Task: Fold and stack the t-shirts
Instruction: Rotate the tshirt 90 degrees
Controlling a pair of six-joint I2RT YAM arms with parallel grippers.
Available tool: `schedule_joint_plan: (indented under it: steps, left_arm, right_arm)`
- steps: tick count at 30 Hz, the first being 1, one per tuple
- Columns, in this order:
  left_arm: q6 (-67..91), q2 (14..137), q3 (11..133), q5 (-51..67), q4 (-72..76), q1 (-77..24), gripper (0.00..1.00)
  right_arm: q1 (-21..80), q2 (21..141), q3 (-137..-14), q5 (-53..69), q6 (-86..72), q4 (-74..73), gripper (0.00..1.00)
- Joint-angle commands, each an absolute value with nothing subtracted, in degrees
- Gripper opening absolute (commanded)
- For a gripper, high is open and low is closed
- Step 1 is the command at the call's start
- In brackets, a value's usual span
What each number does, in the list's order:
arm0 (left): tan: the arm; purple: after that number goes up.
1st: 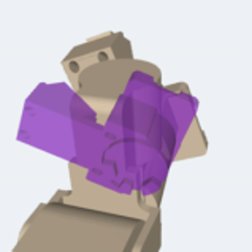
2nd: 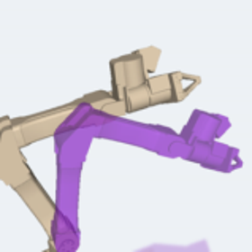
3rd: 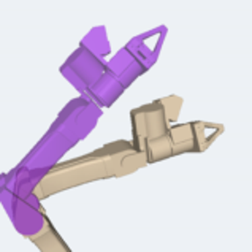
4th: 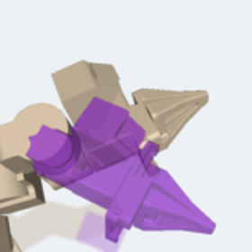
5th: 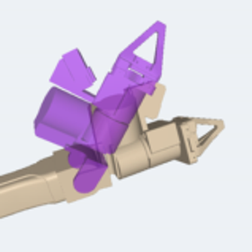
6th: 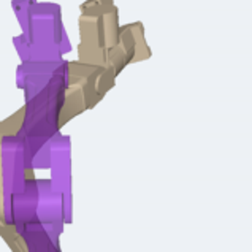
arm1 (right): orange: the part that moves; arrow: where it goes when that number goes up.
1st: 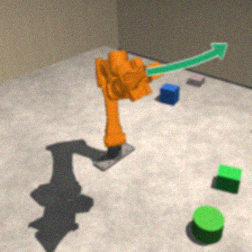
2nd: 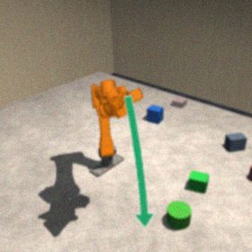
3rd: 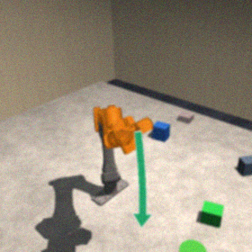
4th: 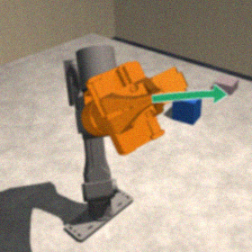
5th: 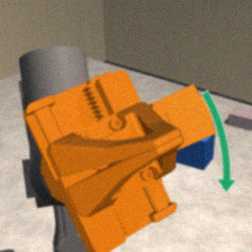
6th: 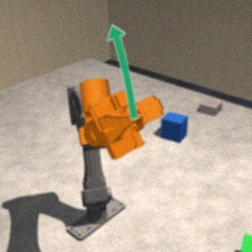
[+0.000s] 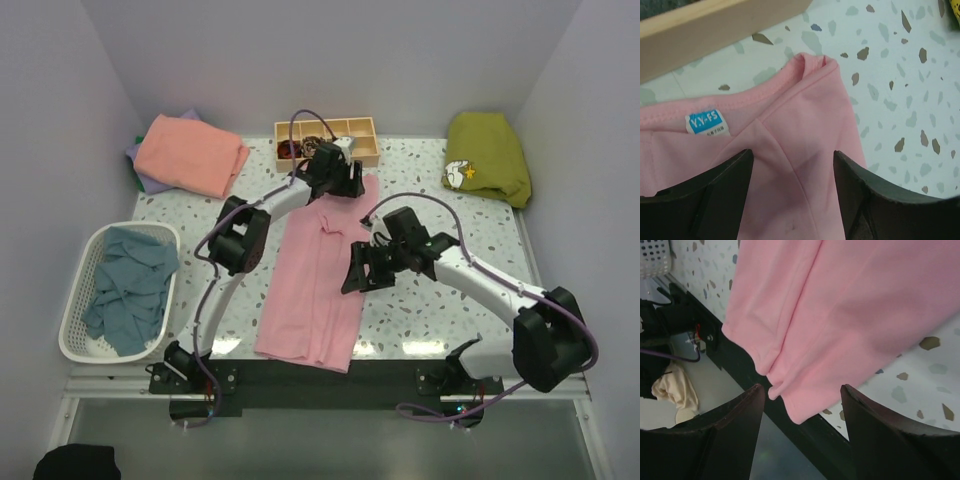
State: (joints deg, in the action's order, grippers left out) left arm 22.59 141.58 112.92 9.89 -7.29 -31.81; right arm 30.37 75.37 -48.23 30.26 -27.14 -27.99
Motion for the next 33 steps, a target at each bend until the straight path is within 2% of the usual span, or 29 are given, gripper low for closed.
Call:
schedule_joint_plan:
  steps: [1,12,26,33]
  left_arm:
    - [20.74,148.7,122.42,12.13,-12.04,-30.41,0.7]
    - [24.34,151.7,125.33,10.73,-8.88,-27.6,0.71]
    - [25.4,147.75,121.65,4.4,-7.82,-26.28,0.71]
    - [25.49,145.29,119.09,3.34,-6.68,-26.28,0.71]
  right_arm:
    - [34.8,78.13,-47.29,33.31,-30.05,-23.91,0.67]
    - [45.08,86.83,-43.95,30.15,-35.15,-20.48,0.67]
    - [45.53,86.93,-38.32,11.8,-36.21,-30.05,0.67]
    - [45.53,85.52,-37.71,7.83,-35.51,-33.75,0.67]
